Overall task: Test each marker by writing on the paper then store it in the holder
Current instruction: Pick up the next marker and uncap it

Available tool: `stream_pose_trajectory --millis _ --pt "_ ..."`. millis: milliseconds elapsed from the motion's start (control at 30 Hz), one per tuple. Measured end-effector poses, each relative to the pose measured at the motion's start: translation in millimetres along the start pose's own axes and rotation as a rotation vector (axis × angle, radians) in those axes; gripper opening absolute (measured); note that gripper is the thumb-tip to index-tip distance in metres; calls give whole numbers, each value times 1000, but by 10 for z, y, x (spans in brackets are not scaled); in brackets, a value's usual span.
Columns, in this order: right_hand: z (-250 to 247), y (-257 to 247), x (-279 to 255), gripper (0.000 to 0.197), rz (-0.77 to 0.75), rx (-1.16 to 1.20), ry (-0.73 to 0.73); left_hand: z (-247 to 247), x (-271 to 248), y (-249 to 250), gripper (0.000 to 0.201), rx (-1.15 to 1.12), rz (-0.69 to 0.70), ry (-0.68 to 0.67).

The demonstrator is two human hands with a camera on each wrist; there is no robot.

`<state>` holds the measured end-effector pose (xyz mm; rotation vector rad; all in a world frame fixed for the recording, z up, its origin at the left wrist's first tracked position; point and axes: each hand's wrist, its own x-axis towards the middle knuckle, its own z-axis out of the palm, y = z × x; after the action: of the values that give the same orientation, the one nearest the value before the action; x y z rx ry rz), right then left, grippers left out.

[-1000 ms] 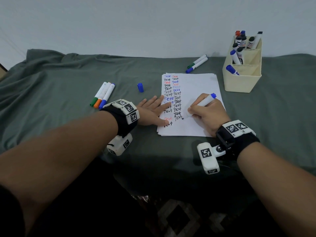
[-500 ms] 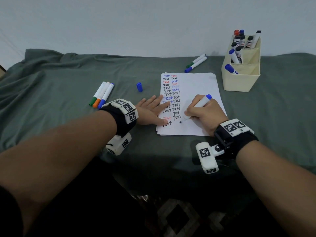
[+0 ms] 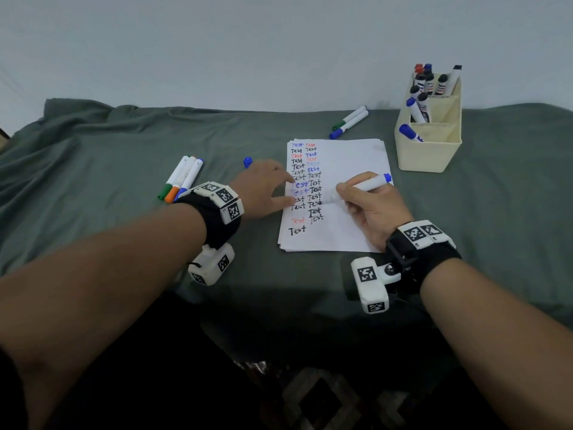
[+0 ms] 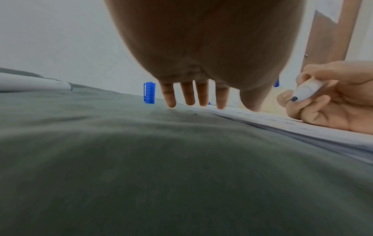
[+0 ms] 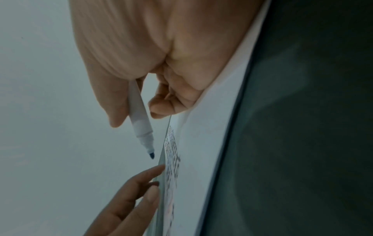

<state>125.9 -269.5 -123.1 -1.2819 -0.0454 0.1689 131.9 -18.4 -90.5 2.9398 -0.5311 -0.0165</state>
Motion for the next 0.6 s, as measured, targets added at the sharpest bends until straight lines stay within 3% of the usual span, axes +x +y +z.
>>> stream_pose_trajectory --millis 133,200,300,433,600 --pt "-29 5 7 10 0 87 -33 -27 136 -184 46 190 -126 198" --pt "-26 -3 2 4 15 118 -28 -24 210 -302 49 250 -242 149" --pt "-28 -13 -2 11 62 157 -21 -5 285 -457 46 269 -359 25" --pt "-31 -17 -21 13 50 43 -22 9 330 -518 23 231 -334 3" --pt "-29 -18 -23 20 34 42 -49 -55 381 -385 17 19 -368 9"
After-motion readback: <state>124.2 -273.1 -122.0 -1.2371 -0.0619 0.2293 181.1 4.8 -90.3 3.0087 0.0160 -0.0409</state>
